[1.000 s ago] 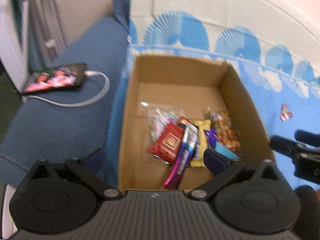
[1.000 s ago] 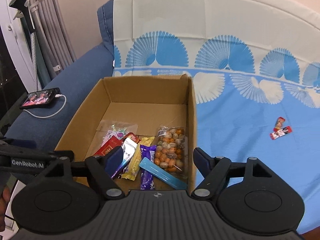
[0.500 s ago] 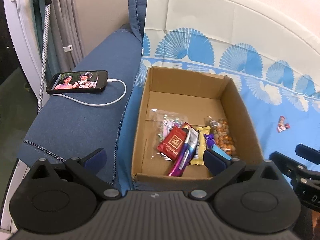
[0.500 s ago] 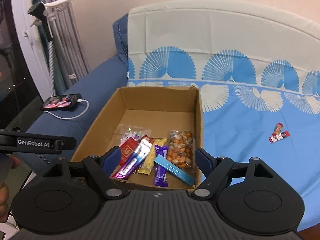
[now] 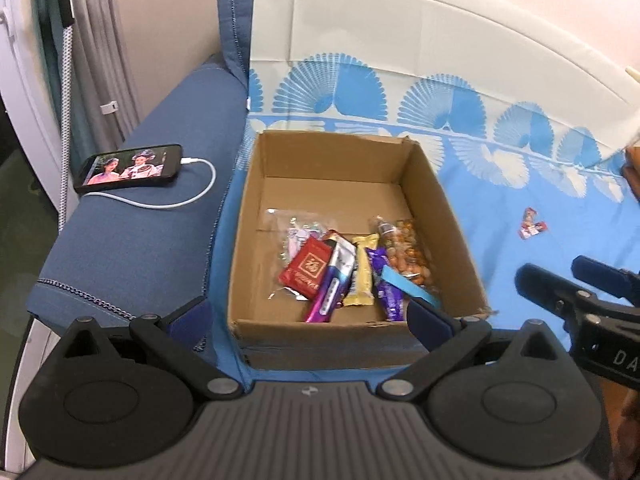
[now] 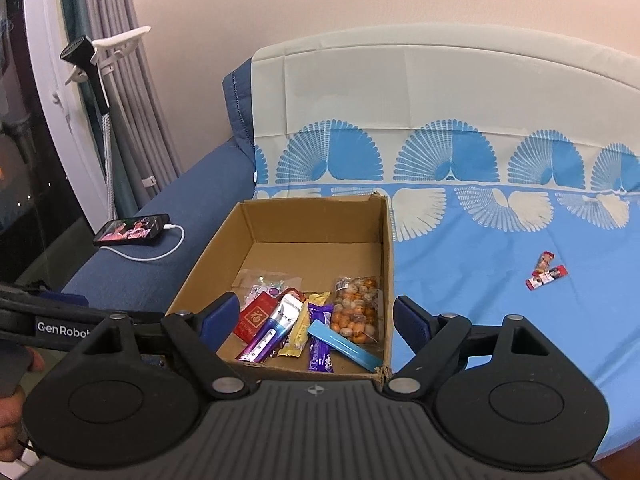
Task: Organize snacks
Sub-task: 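Withdraw both open tools up from the box, then move both tools toward the red candy and red Nescafe stick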
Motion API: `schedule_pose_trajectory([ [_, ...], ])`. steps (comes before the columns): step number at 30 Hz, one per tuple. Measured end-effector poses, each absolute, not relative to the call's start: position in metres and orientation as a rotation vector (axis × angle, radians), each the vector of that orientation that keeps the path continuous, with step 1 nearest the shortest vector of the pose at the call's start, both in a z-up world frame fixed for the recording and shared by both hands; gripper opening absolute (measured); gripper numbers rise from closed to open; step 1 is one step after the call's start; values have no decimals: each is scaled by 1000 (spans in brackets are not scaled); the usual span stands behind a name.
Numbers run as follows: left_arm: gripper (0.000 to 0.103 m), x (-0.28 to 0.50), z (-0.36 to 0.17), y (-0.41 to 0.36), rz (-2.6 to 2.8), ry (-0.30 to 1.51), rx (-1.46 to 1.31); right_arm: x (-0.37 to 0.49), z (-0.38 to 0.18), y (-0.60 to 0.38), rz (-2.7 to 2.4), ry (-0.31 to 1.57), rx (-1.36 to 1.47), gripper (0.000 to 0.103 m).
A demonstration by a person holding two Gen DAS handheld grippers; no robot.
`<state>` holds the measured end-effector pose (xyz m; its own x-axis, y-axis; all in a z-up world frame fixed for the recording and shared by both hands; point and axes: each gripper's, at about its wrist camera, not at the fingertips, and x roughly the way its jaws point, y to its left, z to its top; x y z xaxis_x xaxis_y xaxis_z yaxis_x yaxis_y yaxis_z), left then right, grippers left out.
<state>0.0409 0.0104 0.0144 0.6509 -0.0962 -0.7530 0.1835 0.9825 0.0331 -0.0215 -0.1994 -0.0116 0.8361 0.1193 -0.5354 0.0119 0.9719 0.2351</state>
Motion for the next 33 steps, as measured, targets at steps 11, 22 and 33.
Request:
schedule_pose_trajectory([
  [11, 103, 50, 14, -11, -167, 882, 137, -23, -20, -222, 42, 574, 298, 87],
  [22, 103, 81, 5, -46, -177, 914, 179, -6, -43, -282, -83, 591, 386, 95],
  [33, 103, 129, -22, -110, -215, 983, 258, 60, -106, -430, -390, 602, 540, 100],
])
